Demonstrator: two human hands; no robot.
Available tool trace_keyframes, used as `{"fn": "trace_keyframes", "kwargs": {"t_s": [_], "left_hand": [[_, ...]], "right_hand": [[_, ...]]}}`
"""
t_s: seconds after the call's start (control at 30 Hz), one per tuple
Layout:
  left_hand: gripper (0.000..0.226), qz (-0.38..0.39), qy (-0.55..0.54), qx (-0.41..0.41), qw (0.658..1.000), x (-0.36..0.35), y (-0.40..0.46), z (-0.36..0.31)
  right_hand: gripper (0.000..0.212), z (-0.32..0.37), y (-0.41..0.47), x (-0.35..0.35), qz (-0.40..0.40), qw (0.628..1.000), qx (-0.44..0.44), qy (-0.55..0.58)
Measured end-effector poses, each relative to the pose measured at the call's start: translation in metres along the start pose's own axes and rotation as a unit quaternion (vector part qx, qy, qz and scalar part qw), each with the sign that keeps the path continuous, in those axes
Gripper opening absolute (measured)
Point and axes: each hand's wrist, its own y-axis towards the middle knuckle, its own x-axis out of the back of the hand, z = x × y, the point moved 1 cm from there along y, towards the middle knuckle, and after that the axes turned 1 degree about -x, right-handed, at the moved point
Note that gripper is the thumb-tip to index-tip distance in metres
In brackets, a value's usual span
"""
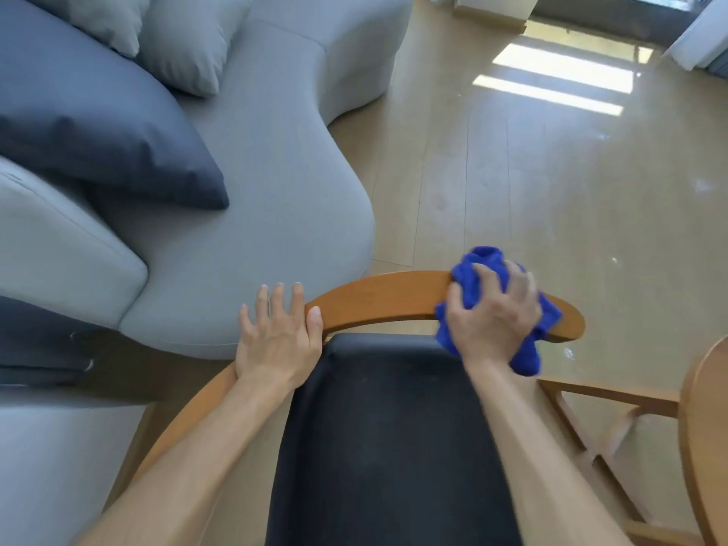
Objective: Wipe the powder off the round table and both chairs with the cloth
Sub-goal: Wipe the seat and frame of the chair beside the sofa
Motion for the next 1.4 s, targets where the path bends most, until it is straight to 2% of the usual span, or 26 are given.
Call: {"fn": "trace_keyframes", "kwargs": {"t_s": [0.17, 0.27, 0.33, 0.47, 0.53, 0.63, 0.73, 0.8, 0.9, 1.0, 1.1, 1.2, 1.27, 1.4], "left_hand": [[0.059, -0.004, 0.006, 0.002, 1.0, -0.002, 0.001, 0.004], [0.059, -0.002, -0.003, 0.006, 1.0, 0.0, 0.001, 0.004], [0.059, 0.003, -0.008, 0.003, 1.0, 0.0, 0.0, 0.002], [0.059, -0.005, -0.005, -0.001, 1.0, 0.002, 0.0, -0.001], [0.059, -0.005, -0.006, -0.003, 1.0, 0.002, -0.001, -0.002], [0.058, -0.008, -0.013, -0.004, 1.0, 0.001, -0.001, -0.004], [0.059, -0.007, -0.02, -0.004, 1.0, 0.0, 0.001, -0.003], [0.059, -0.004, -0.032, -0.001, 0.999, -0.001, 0.002, -0.001], [0.058, 0.02, -0.066, -0.008, 0.998, 0.0, 0.001, 0.0], [0.057, 0.042, -0.052, -0.045, 0.997, 0.006, -0.005, 0.005], [0.058, 0.061, 0.004, -0.059, 0.996, 0.011, -0.016, 0.009], [0.061, 0.066, 0.025, -0.066, 0.995, 0.014, -0.03, 0.017], [0.063, 0.059, 0.049, -0.082, 0.994, 0.013, -0.039, 0.022], [0.07, 0.036, 0.098, -0.112, 0.988, 0.01, -0.045, 0.026]], "right_hand": [[0.034, 0.092, -0.044, -0.017, 0.054, 0.984, 0.166, 0.045], [0.037, 0.073, -0.035, -0.013, 0.079, 0.952, 0.294, 0.041], [0.038, 0.037, -0.017, -0.002, 0.082, 0.939, 0.334, 0.024], [0.038, -0.063, 0.024, 0.024, 0.032, 0.974, 0.224, -0.027], [0.038, -0.102, 0.03, 0.035, 0.028, 0.989, 0.137, -0.039], [0.037, -0.108, 0.029, 0.032, 0.019, 0.999, -0.031, 0.005], [0.037, -0.089, 0.024, 0.028, -0.005, 0.996, -0.088, -0.026], [0.036, -0.073, 0.015, 0.027, -0.002, 0.996, -0.064, -0.057], [0.035, -0.022, -0.008, 0.019, 0.036, 0.993, 0.089, -0.067], [0.032, 0.035, -0.035, 0.015, 0.094, 0.969, 0.227, 0.02], [0.028, 0.048, -0.079, 0.017, 0.11, 0.921, 0.341, 0.155], [0.03, 0.026, -0.13, 0.012, 0.16, 0.902, 0.341, 0.211], [0.036, 0.003, -0.148, 0.001, 0.196, 0.915, 0.305, 0.175], [0.063, -0.011, -0.145, -0.042, 0.255, 0.937, 0.23, 0.066]]}}
